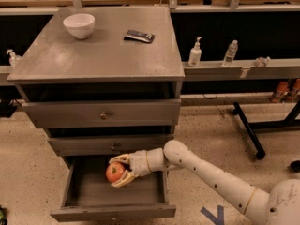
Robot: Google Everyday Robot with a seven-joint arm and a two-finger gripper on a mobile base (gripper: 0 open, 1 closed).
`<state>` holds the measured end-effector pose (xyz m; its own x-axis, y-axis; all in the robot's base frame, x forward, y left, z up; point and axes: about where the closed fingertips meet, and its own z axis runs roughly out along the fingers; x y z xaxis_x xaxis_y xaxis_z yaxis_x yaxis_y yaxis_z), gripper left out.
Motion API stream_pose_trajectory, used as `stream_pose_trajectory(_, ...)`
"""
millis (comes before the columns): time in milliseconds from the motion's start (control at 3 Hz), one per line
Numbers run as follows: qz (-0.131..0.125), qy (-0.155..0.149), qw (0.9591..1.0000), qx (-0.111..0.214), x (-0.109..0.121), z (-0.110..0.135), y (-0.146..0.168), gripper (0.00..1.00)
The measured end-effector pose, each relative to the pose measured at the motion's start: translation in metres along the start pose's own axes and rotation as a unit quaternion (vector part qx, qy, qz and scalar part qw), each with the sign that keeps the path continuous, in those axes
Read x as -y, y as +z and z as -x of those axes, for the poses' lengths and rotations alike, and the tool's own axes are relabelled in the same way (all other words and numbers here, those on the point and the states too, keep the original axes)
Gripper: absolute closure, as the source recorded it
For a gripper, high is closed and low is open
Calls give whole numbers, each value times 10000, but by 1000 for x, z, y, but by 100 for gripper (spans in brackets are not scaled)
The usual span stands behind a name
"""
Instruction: Pick apple from bottom drawer and place on counter
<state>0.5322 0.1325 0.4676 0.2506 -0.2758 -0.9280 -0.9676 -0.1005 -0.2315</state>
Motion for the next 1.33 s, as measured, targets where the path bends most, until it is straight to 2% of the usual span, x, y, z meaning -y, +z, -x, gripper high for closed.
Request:
stream_pose_trajectory(333, 14, 4, 10000, 1, -1, -1, 1, 100)
stream_pose_trajectory(667, 136, -79, 9998, 142, 5, 16, 3, 100)
stream_pose_trajectory(1000, 223, -339, 9989, 241, 13, 65, -9, 100)
stream_pose_trajectory(1333, 257, -815, 9963, 88, 27, 140, -35, 100)
